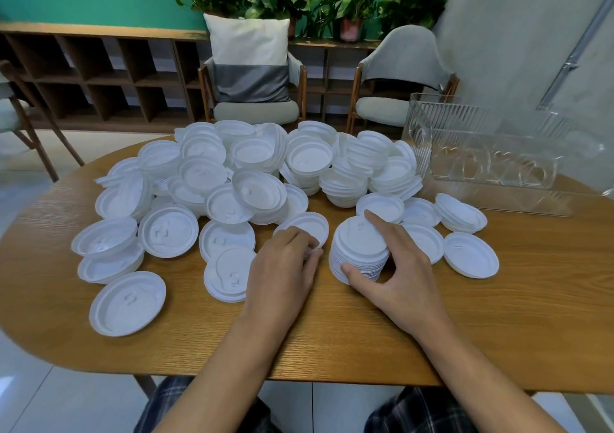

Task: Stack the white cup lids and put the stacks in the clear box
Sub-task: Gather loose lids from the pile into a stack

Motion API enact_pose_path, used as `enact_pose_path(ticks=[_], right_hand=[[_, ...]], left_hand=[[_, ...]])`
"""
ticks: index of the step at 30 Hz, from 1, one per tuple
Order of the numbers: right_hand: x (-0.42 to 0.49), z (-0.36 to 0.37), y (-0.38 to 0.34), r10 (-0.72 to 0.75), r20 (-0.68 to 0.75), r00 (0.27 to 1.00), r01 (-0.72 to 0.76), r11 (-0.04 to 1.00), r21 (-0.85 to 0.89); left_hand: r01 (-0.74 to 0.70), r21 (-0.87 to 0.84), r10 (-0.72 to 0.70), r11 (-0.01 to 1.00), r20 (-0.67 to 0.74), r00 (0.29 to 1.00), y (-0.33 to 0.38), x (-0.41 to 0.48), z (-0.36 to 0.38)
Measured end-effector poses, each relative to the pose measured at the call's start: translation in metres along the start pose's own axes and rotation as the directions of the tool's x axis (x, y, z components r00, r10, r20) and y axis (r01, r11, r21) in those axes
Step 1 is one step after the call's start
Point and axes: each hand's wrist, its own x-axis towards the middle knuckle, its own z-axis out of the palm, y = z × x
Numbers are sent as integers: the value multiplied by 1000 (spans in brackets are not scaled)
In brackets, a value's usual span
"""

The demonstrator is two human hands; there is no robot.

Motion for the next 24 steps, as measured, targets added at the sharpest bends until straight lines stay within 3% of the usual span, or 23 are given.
enact_pose_path(ticks=[6,17,24], right_hand=[[1,-1,-1,-6,7,1000,6,1000,1],[1,0,-2,13,11,1000,-13,998,66],[2,-2,-5,14,33,999,-18,992,122]], left_hand=[[58,-229,-82,972,-100,992,6,2,-7],[10,-415,-148,910,-302,942,20,14,-12],[88,-529,-201,844,-159,967,24,27,-9]])
